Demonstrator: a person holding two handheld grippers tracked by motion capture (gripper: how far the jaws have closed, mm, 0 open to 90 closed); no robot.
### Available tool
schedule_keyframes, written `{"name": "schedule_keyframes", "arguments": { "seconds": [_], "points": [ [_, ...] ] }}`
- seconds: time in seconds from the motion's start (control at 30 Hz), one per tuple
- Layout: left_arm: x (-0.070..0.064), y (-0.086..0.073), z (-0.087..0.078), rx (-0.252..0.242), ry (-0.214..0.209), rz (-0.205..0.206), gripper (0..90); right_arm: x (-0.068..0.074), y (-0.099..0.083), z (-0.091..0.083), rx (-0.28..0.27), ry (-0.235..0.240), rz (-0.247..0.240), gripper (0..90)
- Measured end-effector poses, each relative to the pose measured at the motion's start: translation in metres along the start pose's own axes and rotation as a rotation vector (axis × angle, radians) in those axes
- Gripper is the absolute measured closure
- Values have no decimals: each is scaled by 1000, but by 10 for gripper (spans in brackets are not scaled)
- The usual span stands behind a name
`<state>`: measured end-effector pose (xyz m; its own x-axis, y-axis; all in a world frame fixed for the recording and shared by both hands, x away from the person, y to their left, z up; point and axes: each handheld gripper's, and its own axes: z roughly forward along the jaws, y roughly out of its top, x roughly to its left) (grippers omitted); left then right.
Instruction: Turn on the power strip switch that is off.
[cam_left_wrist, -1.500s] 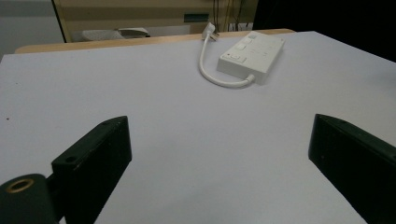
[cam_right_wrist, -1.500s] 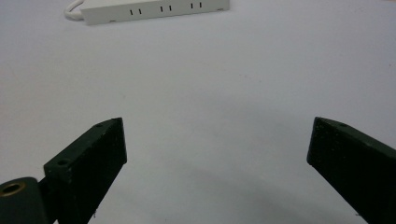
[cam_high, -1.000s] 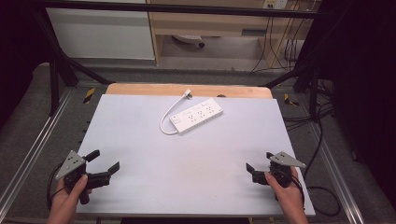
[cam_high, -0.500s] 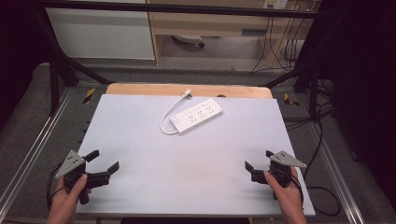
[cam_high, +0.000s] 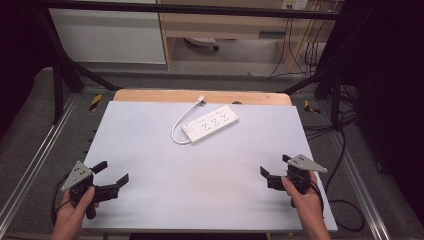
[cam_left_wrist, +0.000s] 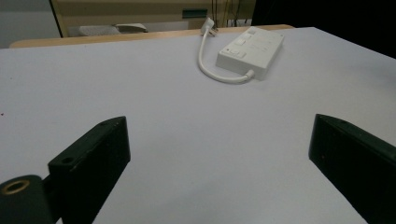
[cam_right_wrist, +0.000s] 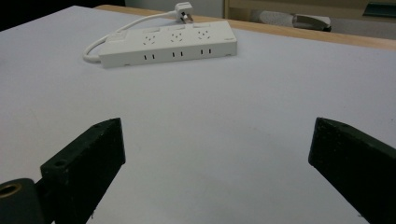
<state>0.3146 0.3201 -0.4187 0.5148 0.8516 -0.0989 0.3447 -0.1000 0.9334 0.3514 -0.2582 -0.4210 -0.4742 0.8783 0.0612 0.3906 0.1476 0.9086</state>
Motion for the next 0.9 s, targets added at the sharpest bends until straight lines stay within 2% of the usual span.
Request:
{"name": "schedule_keyframes", "arguments": {
  "seconds": [0.07, 0.1, 0.33, 0.57, 0.7, 0.9],
  "points": [
    [0, 0, 0, 0, 1, -2, 51, -1, 3, 2, -11, 3, 7, 42],
    [0, 0, 0, -2, 0, -4, 51, -2, 6, 3, -32, 11, 26, 53],
    [-1, 0, 0, 1, -1, -3, 51, -4, 27, 12, -45, 21, 43, 41],
    [0, 0, 1, 10, 1, -2, 51, -3, 41, 22, -41, 26, 31, 25],
    [-1, 0, 2, 10, 1, -6, 51, -4, 52, 28, -47, 14, 12, 26],
    [0, 0, 2, 9, 6, -12, 52, -6, 63, 36, -51, 11, 13, 24]
  ]
}}
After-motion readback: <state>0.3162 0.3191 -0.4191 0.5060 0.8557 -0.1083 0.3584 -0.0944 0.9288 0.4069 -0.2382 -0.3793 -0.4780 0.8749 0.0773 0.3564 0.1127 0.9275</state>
